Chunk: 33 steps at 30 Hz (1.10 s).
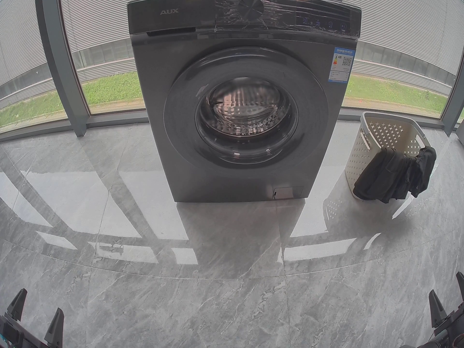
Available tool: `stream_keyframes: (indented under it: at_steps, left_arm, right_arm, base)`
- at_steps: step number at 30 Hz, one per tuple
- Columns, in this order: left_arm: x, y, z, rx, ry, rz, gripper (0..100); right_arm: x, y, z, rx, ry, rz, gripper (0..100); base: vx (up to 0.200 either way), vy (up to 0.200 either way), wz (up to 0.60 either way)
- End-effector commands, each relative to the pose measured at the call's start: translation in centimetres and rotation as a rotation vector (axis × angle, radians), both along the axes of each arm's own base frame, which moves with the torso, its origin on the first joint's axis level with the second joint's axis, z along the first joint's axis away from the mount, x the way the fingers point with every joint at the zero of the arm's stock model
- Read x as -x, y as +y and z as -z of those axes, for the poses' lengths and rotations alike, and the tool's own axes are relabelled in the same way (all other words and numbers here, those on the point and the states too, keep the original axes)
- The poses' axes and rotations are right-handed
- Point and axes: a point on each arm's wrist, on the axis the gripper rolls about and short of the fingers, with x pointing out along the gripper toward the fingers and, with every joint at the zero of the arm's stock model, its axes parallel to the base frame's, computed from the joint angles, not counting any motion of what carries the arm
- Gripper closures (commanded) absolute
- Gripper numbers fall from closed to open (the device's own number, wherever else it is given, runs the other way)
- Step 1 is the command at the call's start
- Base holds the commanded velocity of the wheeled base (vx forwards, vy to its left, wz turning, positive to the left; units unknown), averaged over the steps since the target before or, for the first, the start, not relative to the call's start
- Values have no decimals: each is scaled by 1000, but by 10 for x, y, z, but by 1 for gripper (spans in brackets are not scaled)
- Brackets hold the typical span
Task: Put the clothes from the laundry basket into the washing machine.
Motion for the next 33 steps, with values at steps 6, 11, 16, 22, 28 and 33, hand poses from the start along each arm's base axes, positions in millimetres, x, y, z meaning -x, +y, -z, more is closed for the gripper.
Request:
stream_keyframes:
  at_steps: [6,11,16,22,28,33]
  left_arm:
    - [0,0,5,1,1,0,0]
    - [0,0,5,-4,1,-2,0]
    - [0,0,5,-4,1,0,0]
    - [0,0,5,-5,0,0,0]
    - [0,0,5,-7,1,0,0]
    - [0,0,5,-8,1,0,0]
  right_arm:
    - [0,0,5,2,4,4,0]
    - [0,0,5,0,2,4,0]
    - [0,0,5,0,2,3,0]
    - [0,0,5,0,4,3,0]
    - [0,0,5,2,4,3,0]
    - [0,0,5,0,4,1,0]
  base:
    - [200,0,0]
    - [200,0,0]
    - [200,0,0]
    - [200,0,0]
    - [200,0,0]
    - [80,0,0]
